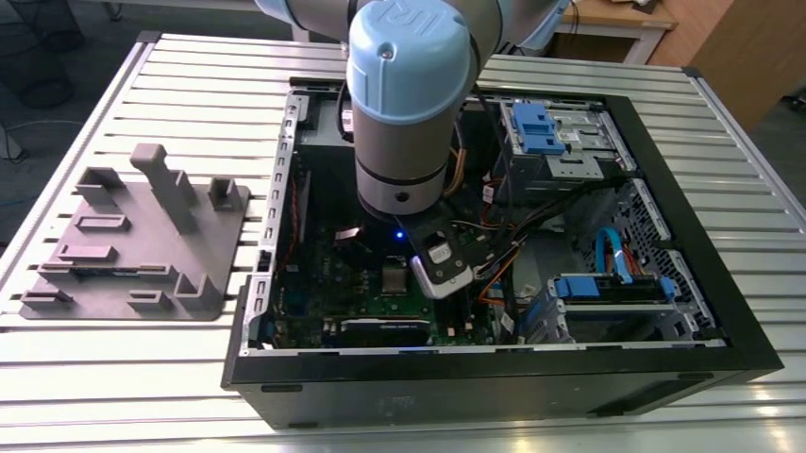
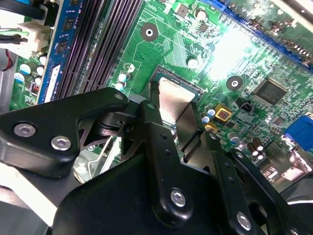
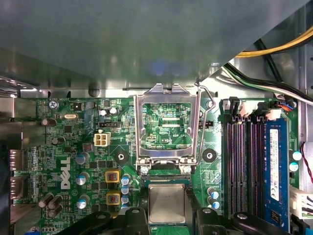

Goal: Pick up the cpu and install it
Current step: 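Place the cpu into insertion slot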

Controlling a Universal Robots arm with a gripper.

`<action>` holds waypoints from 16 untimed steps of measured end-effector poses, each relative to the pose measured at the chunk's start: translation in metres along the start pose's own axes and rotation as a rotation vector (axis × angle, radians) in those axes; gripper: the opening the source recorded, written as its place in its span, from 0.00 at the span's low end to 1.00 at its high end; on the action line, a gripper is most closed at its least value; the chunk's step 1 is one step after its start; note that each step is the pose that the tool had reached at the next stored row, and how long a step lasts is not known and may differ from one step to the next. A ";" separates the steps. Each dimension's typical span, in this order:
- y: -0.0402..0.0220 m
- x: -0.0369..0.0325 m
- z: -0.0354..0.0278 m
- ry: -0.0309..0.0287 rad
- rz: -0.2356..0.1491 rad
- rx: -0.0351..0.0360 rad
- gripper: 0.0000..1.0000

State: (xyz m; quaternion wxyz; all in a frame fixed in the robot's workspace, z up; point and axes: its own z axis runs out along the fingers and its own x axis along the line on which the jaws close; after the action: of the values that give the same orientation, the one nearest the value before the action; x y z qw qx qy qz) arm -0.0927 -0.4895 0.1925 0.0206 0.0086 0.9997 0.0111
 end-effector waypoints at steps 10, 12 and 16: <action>-0.0001 0.0003 -0.0004 0.0003 0.000 -0.0024 0.39; -0.0001 0.0004 -0.0003 0.0004 0.000 -0.0022 0.39; -0.0003 0.0006 0.0006 0.0003 0.000 -0.0022 0.39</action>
State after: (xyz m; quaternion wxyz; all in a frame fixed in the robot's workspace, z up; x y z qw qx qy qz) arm -0.0932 -0.4898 0.1918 0.0204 0.0087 0.9997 0.0122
